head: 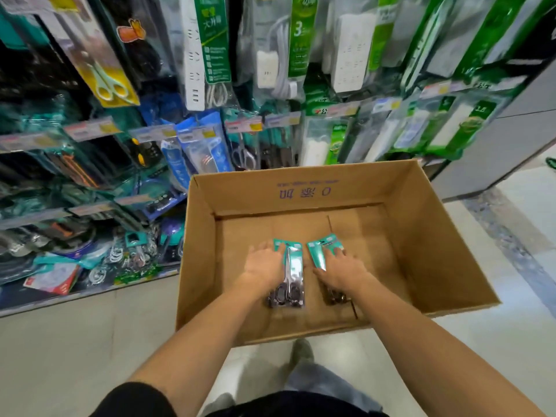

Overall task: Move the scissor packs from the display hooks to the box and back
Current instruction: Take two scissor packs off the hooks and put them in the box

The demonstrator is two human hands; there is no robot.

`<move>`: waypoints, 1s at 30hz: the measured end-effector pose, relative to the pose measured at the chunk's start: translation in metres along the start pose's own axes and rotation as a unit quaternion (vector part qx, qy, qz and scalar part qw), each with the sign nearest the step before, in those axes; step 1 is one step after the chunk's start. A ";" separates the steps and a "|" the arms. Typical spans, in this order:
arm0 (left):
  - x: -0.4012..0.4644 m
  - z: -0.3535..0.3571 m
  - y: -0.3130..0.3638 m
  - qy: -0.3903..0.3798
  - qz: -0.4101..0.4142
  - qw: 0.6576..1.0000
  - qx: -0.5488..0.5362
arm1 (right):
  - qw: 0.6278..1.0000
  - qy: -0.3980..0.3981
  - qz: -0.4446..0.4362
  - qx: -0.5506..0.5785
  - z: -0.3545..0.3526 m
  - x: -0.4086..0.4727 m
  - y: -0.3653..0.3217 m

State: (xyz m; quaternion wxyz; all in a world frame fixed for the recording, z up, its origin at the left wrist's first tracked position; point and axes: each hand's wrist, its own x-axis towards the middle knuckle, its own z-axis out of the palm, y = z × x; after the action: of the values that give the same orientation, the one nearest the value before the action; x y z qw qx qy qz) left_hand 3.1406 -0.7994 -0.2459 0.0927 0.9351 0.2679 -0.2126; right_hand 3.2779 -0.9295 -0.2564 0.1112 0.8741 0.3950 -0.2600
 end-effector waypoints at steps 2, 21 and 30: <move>0.011 0.008 0.008 -0.024 -0.016 0.999 -0.018 | 0.999 -0.041 -0.008 -0.028 0.003 0.010 0.015; 0.028 0.053 0.022 -0.116 -0.162 0.948 -0.247 | 0.983 -0.100 -0.064 0.140 0.023 0.069 0.085; 0.025 0.048 0.009 -0.090 -0.152 0.847 -0.501 | 0.898 -0.159 -0.090 0.400 0.012 0.080 0.097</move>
State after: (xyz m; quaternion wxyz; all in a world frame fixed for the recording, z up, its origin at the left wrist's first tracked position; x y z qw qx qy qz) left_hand 3.1476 -0.8088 -0.2992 0.5387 0.6862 0.4672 -0.1440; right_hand 3.3907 -0.9482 -0.3113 -0.2103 0.7527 0.3117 -0.5404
